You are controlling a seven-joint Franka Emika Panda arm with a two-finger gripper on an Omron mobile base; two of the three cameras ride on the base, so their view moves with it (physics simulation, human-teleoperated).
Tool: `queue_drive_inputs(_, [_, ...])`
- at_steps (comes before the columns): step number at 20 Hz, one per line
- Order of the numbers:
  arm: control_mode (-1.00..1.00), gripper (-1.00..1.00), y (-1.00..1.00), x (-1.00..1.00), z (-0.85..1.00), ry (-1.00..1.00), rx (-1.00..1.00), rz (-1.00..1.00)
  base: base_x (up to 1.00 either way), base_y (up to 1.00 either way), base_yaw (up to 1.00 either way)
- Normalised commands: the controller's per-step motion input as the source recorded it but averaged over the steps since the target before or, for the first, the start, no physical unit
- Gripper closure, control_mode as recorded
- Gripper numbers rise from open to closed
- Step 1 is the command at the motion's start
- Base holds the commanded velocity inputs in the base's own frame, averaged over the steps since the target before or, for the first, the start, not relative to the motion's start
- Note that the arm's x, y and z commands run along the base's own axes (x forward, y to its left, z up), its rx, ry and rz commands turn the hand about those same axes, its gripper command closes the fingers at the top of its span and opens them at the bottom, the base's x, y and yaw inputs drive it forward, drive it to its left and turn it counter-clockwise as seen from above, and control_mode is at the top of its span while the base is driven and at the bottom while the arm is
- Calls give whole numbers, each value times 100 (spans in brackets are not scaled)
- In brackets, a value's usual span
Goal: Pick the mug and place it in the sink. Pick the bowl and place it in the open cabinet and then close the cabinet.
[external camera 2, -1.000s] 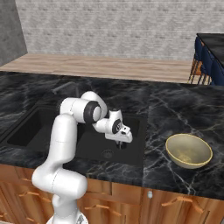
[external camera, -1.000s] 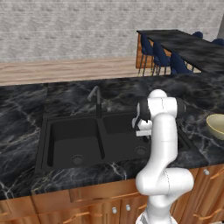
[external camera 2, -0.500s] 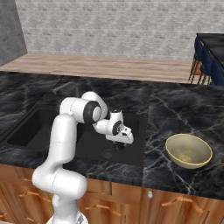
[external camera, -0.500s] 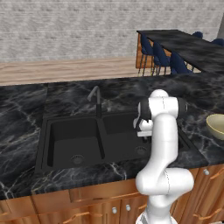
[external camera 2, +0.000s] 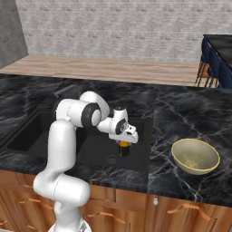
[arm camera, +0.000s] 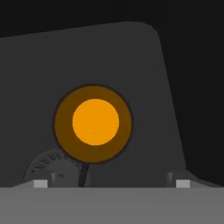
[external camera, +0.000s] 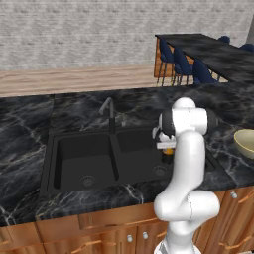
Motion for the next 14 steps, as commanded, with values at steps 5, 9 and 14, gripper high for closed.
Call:
queue_drive_inputs(5, [-100, -100, 0, -19, 56, -5, 2, 0, 0, 0, 0])
queue_drive_inputs(9, [-100, -100, -30, -35, 61, -5, -7, 1, 0, 0, 0])
queue_drive_inputs(14, [-100, -100, -4, -56, 100, -16, -16, 7, 0, 0, 0])
